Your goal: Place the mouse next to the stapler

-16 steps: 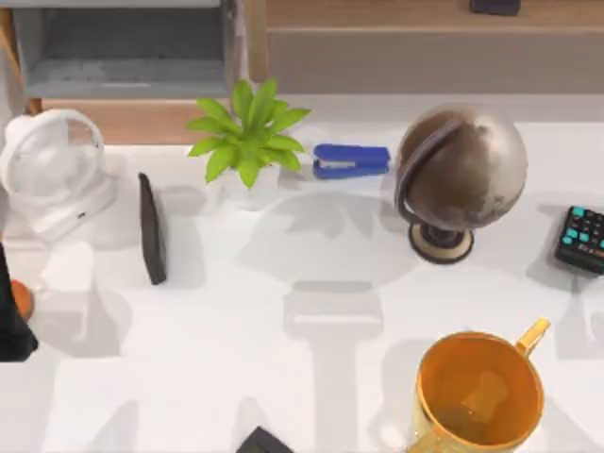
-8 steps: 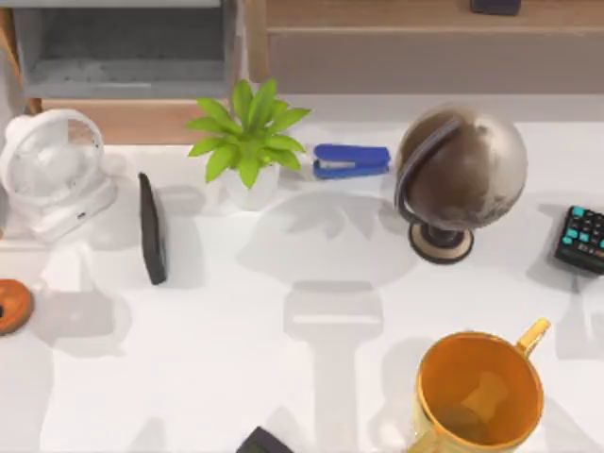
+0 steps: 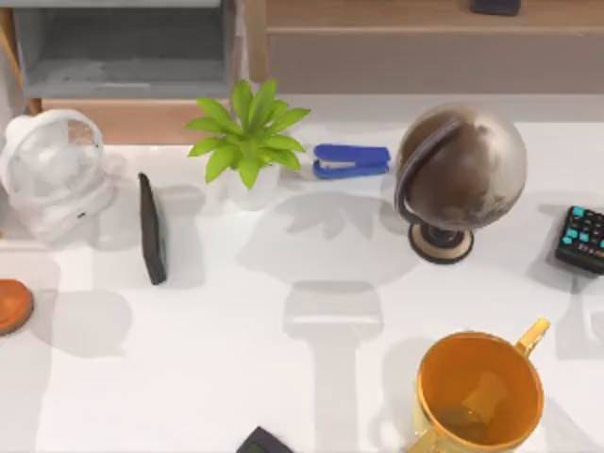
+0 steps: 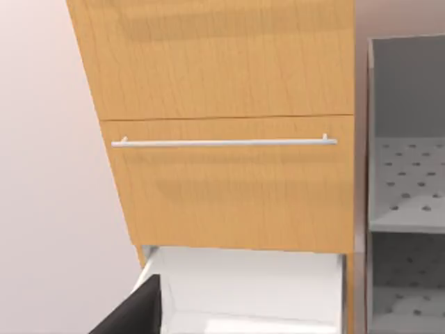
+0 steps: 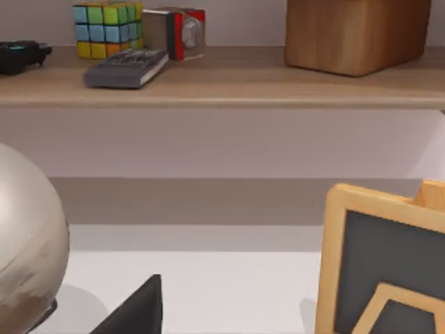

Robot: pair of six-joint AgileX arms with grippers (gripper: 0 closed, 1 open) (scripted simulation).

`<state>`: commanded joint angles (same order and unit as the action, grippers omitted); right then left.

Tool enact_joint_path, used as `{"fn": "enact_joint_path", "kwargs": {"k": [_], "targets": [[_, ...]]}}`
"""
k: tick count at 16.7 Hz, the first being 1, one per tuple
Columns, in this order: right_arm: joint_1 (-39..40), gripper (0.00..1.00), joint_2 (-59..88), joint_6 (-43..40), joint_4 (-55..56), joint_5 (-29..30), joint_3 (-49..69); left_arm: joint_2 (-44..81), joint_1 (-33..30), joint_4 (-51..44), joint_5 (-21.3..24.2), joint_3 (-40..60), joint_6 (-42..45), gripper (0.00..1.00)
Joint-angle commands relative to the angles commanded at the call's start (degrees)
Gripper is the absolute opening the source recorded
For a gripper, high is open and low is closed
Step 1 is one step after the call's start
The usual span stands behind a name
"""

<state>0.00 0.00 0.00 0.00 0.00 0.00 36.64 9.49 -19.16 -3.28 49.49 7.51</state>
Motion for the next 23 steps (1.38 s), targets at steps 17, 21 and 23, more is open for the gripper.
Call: {"fn": "enact_joint_path", "kwargs": {"k": [17,21,23], "targets": [[0.0,1.0,0.0,0.0,0.0,0.0,0.0,94.9,9.8,-48.2,3.5,81.8,3.0,1.0],[0.0,1.0,0.0,0.0,0.0,0.0,0.0,108.8,9.5,-55.9,4.4,90.0,3.1,1.0],[0.0,1.0,0.0,0.0,0.0,0.0,0.0,112.2,9.2,-57.6,4.6,92.5,3.3,1.0]]}}
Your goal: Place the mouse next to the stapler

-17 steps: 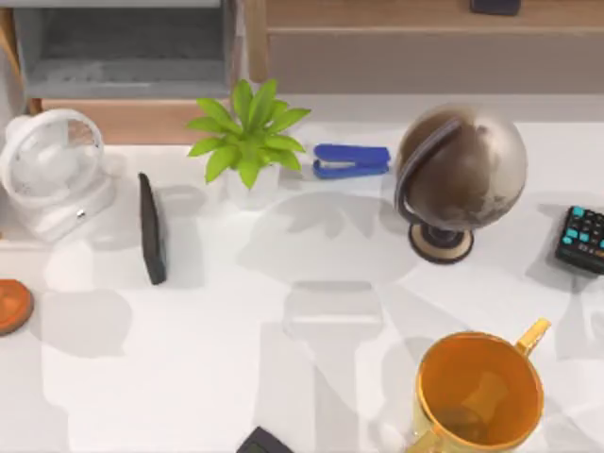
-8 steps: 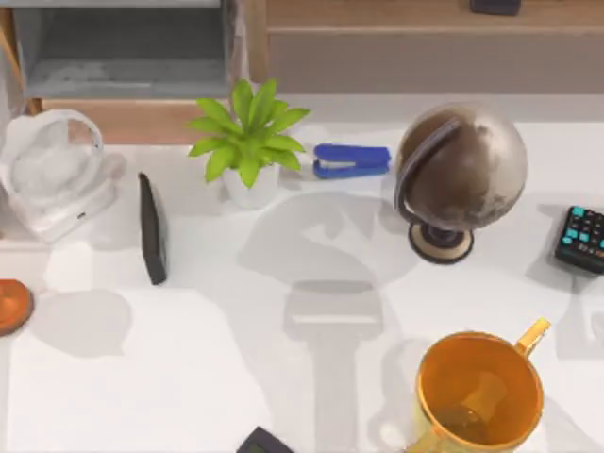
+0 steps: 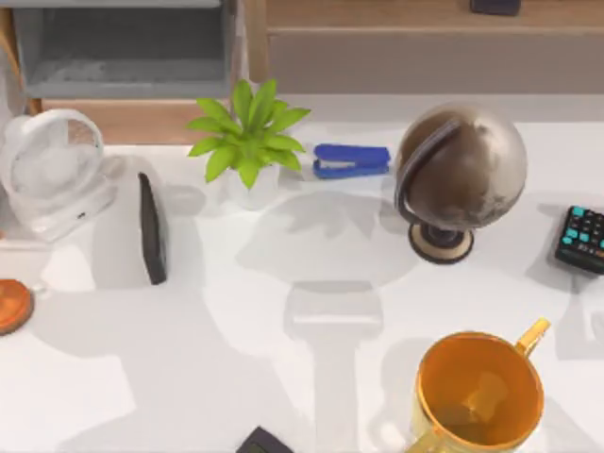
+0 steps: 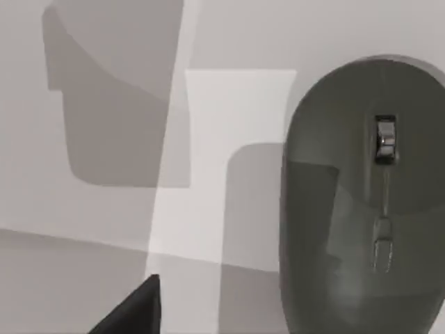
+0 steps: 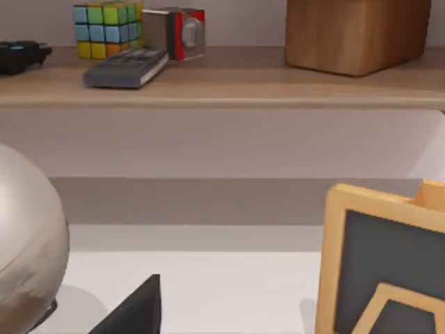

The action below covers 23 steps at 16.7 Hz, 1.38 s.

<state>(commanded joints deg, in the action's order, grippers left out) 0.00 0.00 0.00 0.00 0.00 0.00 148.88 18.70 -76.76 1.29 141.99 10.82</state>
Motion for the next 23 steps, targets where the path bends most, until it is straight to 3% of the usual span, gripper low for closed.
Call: {"fn": "enact_joint_path", "kwargs": {"k": [22,23], "targets": [[0.0,1.0,0.0,0.0,0.0,0.0,0.0,1.5,-0.2,5.9,0.1,-4.9,0.0,1.0],[0.0,1.0,0.0,0.0,0.0,0.0,0.0,1.5,-0.2,5.9,0.1,-4.9,0.0,0.92]]}}
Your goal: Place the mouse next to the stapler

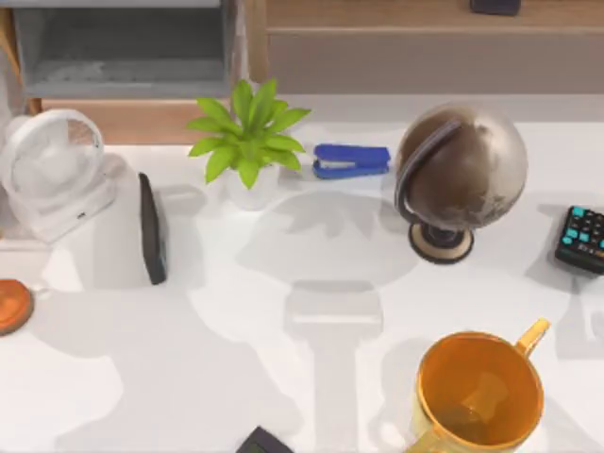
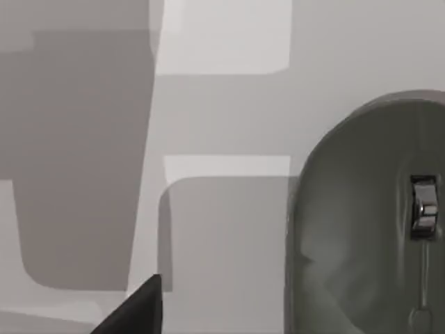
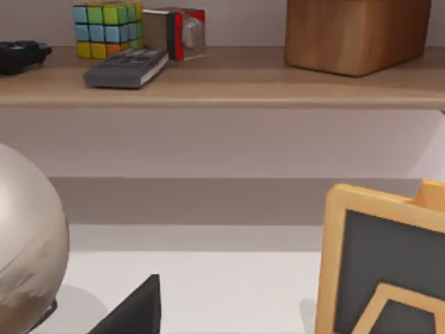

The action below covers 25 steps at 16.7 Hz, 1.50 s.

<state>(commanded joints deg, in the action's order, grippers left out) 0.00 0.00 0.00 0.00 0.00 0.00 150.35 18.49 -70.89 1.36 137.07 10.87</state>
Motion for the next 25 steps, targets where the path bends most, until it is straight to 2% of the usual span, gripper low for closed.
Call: {"fn": "enact_joint_path", "kwargs": {"k": [12,25], "targets": [[0.0,1.0,0.0,0.0,0.0,0.0,0.0,0.0,0.0,0.0,0.0,0.0,0.0,0.02],[0.0,1.0,0.0,0.0,0.0,0.0,0.0,-2.6,0.5,-0.5,-0.1,0.0,-1.2,0.0]]}}
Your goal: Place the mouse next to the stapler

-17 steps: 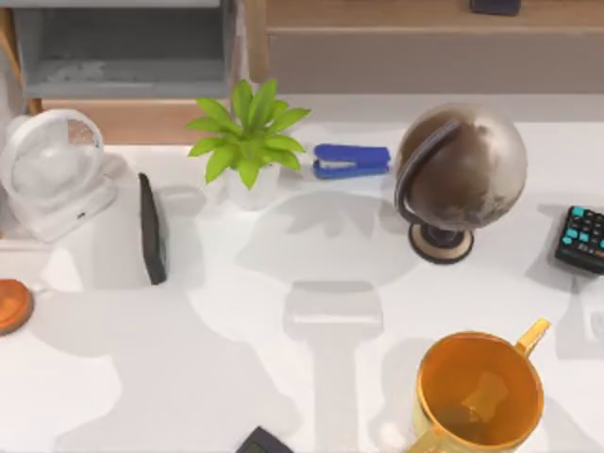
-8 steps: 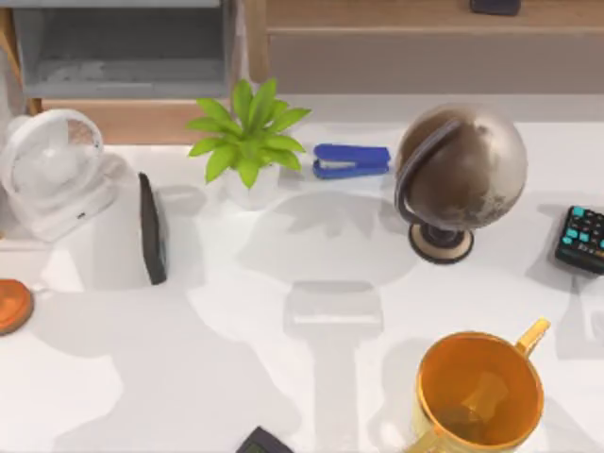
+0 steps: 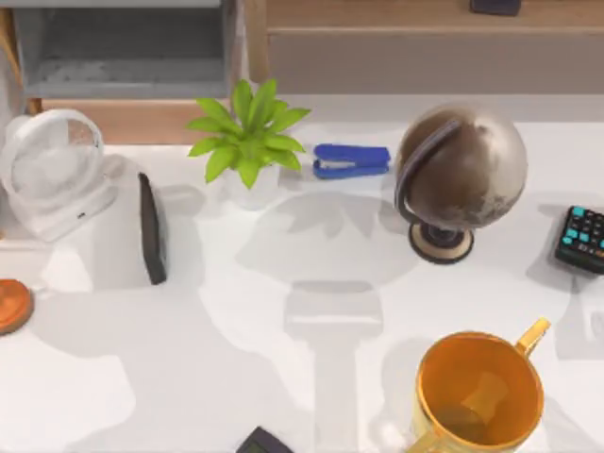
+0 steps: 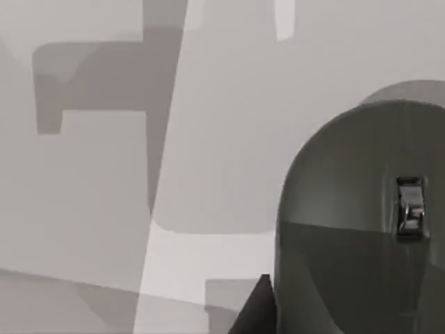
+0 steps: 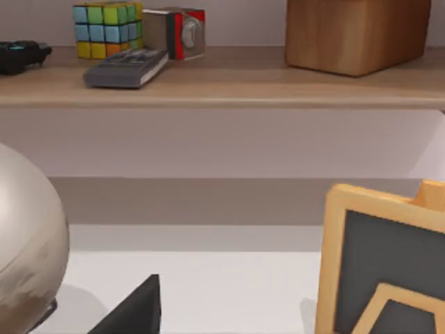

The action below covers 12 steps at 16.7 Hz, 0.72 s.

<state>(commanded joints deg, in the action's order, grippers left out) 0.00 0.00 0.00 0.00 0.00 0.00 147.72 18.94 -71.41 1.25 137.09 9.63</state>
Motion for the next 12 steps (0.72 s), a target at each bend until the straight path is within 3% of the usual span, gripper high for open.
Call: {"fn": "enact_joint_path", "kwargs": {"k": [6,12], "targets": [[0.0,1.0,0.0,0.0,0.0,0.0,0.0,-12.1,-2.0,0.5,-0.9,-5.9,-7.0,0.0],[0.0,1.0,0.0,0.0,0.0,0.0,0.0,-26.8,-11.5,4.1,-1.9,-17.4,-16.8,0.0]]}}
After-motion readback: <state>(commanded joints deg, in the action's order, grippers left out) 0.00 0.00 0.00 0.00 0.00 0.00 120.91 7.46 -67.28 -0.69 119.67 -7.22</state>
